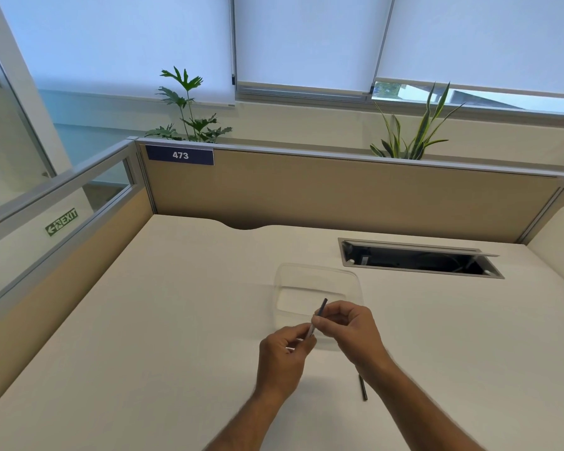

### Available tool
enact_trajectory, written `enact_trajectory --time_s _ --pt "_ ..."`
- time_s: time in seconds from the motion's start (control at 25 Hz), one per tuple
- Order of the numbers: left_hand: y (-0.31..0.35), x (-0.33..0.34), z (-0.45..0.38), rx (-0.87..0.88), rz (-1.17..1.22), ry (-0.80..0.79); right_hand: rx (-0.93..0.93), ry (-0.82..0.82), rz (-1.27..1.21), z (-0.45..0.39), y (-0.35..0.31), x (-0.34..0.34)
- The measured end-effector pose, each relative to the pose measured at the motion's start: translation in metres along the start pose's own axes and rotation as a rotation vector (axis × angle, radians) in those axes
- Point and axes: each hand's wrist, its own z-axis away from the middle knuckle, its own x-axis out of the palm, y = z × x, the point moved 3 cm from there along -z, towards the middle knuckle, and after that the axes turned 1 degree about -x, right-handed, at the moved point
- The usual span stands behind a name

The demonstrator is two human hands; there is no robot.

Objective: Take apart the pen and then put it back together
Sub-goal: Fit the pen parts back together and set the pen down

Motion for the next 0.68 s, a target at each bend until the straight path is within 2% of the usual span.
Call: enact_trajectory --time_s 0.32,0.44,0.56,0.68 --pt "0.001 -0.001 -0.001 0.002 -0.020 0.006 -0.015 -0.025 0.021 0.008 0.004 -0.005" --pt "-0.003 -0.002 -0.001 -0.028 -0.004 0.017 0.003 0.042 0.079 0.009 0.013 -0.018" --pt "-0.007 -0.004 -0.002 -0.062 0.011 0.022 0.099 0.101 0.279 0.011 0.032 -0.038" --pt "-0.012 -0.006 -0.002 -0.091 0.015 0.022 0.267 0.008 0.583 0.021 0.056 -0.056"
